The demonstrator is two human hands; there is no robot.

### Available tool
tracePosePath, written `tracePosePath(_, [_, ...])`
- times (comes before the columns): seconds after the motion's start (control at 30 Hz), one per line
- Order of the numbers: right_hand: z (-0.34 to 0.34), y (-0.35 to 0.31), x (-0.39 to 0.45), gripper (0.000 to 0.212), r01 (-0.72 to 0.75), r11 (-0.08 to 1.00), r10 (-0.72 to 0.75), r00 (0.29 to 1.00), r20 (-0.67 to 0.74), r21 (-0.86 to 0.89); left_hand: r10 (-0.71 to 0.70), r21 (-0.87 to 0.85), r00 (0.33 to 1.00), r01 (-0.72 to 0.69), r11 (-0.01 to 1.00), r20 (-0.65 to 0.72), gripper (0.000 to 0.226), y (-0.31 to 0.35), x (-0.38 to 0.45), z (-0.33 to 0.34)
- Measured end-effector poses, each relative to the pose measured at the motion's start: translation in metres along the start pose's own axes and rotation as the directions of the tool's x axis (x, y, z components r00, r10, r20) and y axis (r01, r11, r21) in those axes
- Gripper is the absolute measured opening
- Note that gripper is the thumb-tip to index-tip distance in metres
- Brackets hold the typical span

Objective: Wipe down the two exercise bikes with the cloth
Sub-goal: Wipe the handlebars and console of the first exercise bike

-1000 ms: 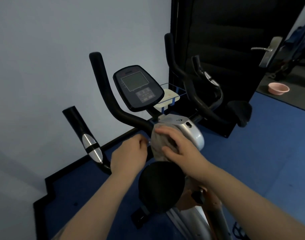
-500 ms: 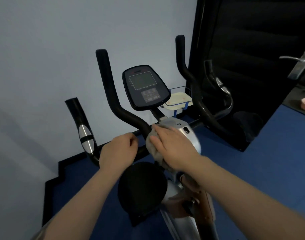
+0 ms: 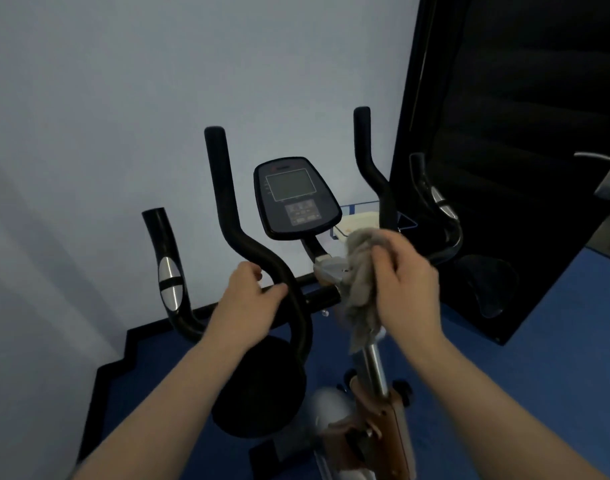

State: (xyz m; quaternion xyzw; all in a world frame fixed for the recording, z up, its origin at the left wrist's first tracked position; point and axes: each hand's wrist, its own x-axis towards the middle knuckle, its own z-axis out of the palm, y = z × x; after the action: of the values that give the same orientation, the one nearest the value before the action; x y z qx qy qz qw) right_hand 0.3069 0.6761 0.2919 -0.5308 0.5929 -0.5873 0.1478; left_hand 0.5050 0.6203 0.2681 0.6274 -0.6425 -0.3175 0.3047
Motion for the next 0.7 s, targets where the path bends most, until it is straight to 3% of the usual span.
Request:
tracePosePath(0.07, [0.000,0.004,0.005,0.025,0.107,0.991,-0.108,0.994,-0.014,-0.081,0.048,0.141,0.999,-0.044,0.989,-0.023,0.057,0.002,-0.012,0.013])
tracePosePath(0.13, [0.014,0.017,0.002,0.024,0.190,0.944,-0.141,0.972,0.190,-0.270,0.123,0.253,0.989,-0.097,0.963,-0.088,0.060,0.001,-0.016,0.018])
tracePosePath(0.2, [0.031,0.038,-0.010,0.030,0.354,0.782,-0.140,0.902,0.408,-0.514,0.090,0.196,0.993,-0.073,0.978,-0.077,0.056,0.001,-0.012,0.017])
tracePosePath(0.23, [0.038,0.047,-0.010,0.032,0.431,0.701,-0.171,0.875,0.452,-0.568,0.056,0.141,0.996,-0.047,0.989,-0.062,0.053,0.000,-0.010,0.016])
tracePosePath(0.3, [0.049,0.047,0.009,0.032,0.479,0.646,-0.199,0.857,0.475,-0.594,0.017,0.079,0.998,-0.012,0.997,-0.053,0.049,0.001,-0.007,0.014])
tracePosePath(0.4, [0.067,0.035,0.037,0.023,0.513,0.541,-0.091,0.823,0.560,-0.666,0.012,0.061,0.999,-0.009,0.998,-0.049,0.045,0.003,-0.007,0.013])
tracePosePath(0.5, [0.069,0.027,0.016,0.011,0.564,0.592,-0.166,0.784,0.598,-0.575,0.003,0.007,0.997,-0.002,1.000,-0.072,0.041,0.002,-0.009,0.011])
tracePosePath(0.57, [0.065,0.030,0.001,0.010,0.549,0.673,-0.257,0.801,0.541,-0.495,-0.009,-0.019,0.997,0.008,1.000,-0.075,0.036,0.001,-0.008,0.010])
tracePosePath(0.7, [0.079,0.031,0.025,0.022,0.534,0.602,-0.127,0.798,0.589,-0.594,-0.026,-0.068,0.995,0.019,0.998,-0.099,0.021,0.001,-0.006,0.009])
